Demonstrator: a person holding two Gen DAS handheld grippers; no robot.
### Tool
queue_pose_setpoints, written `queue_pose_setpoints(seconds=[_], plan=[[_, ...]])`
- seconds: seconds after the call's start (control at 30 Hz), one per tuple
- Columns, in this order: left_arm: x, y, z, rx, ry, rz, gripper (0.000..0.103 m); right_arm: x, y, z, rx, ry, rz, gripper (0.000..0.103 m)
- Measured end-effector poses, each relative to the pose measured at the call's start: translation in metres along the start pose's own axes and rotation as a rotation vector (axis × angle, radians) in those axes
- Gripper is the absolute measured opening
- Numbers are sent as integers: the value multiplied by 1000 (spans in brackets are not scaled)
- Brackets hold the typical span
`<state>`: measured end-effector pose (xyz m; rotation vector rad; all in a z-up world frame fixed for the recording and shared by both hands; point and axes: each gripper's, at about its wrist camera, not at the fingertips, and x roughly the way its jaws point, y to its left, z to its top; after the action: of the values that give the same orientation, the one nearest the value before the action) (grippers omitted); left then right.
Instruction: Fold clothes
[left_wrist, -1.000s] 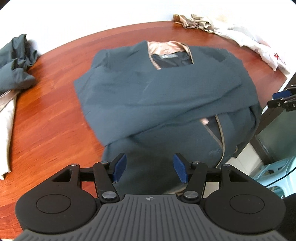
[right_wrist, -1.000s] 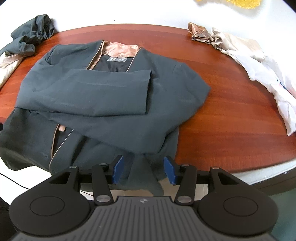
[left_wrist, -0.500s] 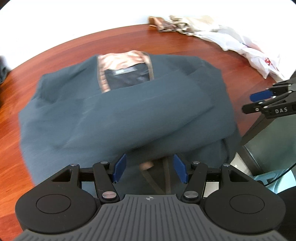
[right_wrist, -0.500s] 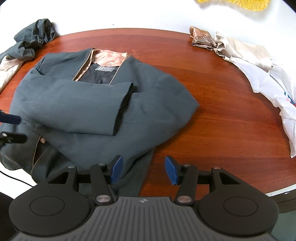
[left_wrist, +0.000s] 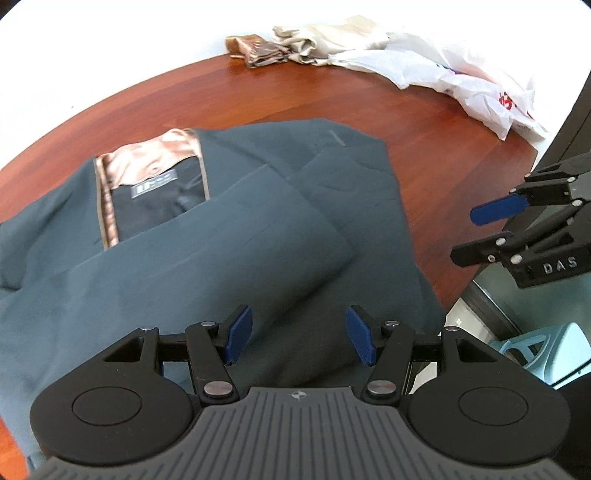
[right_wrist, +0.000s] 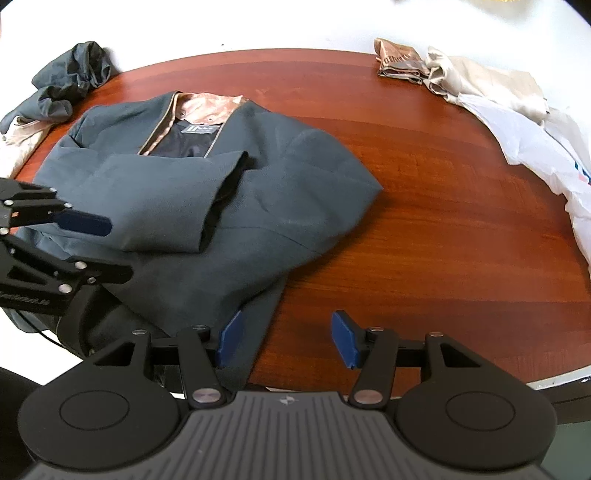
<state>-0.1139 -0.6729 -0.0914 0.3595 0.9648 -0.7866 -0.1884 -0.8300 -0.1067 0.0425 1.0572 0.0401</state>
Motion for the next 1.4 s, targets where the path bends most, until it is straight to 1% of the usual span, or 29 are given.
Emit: queue_pose_setpoints(seconds=[0.13,0.4,0.43,0.5,0.6,0.63,0.67,0.8,0.87,0.97,1.07,1.1,1.2,1.3,1.4], plan=[[18,-3,8,24,17,5,60,0,-6,-6,13,7,3,60],[39,0,13,36,28,6,59,-1,-17,-11,34,14,-7,60],[40,0,13,38,28,4,58,-1,-18,-12,36,15,-10,60],[44,1,12,44,28,1,49,-1,-21,-12,44,16,-17,60],[47,3,11,43,18,2,24,0,-21,-11,43,16,-17,60],[46,4,11,37,11,9,9,1,-20,-11,41,17,-16,60],[45,5,11,30,3,16,6,2,-19,-11,39,17,-15,60],[33,12,8,-16,-48,33,3,5,-13,-5,24,18,-12,60],[19,18,6,-57,-93,60,2,6,-7,0,8,17,-4,60],[5,25,6,-94,-129,80,2,8,4,7,-16,17,10,60],[-14,40,4,-148,-170,126,2,9,17,17,-37,14,21,60],[-22,51,2,-182,-184,157,2,10,23,19,-42,13,23,60],[-40,75,-5,-251,-200,204,2,14,39,28,-56,13,31,60],[-58,104,-16,-294,-210,243,2,18,61,37,-66,11,38,61],[-74,141,-34,-340,-201,272,2,23,83,44,-64,13,35,61]])
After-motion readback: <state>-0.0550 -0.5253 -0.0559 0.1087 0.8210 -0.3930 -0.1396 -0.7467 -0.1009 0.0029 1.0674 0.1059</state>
